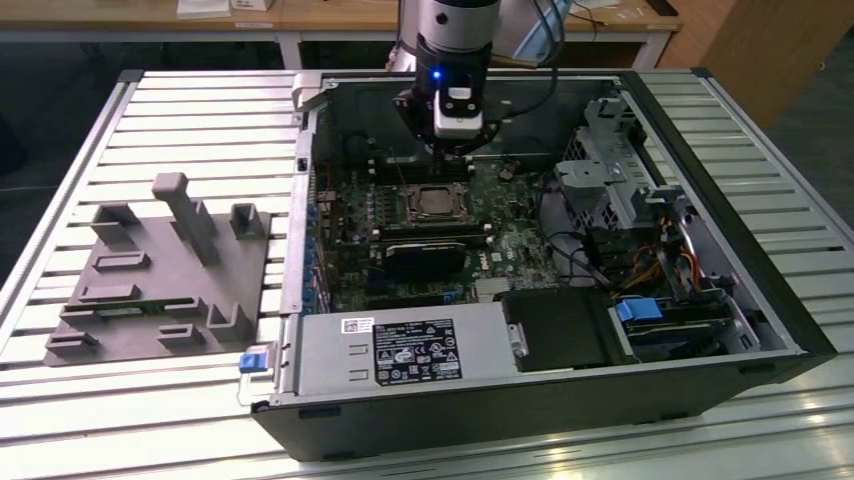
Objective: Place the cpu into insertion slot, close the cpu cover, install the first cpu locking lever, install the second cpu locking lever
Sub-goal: 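Install the first cpu locking lever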
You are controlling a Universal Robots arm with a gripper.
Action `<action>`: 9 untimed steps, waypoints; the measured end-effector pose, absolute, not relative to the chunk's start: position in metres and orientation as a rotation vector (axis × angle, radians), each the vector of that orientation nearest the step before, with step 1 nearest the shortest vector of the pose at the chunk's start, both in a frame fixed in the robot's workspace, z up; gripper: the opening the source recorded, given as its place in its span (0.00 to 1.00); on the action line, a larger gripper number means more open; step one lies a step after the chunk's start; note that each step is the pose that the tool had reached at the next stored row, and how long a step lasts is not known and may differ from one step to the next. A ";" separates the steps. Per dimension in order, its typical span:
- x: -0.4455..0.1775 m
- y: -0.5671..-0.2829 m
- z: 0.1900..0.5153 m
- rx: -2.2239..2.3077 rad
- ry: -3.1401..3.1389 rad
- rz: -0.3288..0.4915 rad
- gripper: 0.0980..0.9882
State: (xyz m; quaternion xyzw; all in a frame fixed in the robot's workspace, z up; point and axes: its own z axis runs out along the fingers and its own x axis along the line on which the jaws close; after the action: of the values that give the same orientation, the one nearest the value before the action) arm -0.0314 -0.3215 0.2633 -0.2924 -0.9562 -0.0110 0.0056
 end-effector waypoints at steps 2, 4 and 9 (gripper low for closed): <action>-0.031 -0.322 0.263 -0.899 -2.998 -0.034 0.01; -0.031 -0.322 0.263 -0.881 -3.003 -0.034 0.01; -0.031 -0.322 0.263 -0.840 -3.015 -0.034 0.01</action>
State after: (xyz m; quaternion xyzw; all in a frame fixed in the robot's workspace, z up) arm -0.0314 -0.3216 0.2634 -0.2685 -0.9632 -0.0108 0.0059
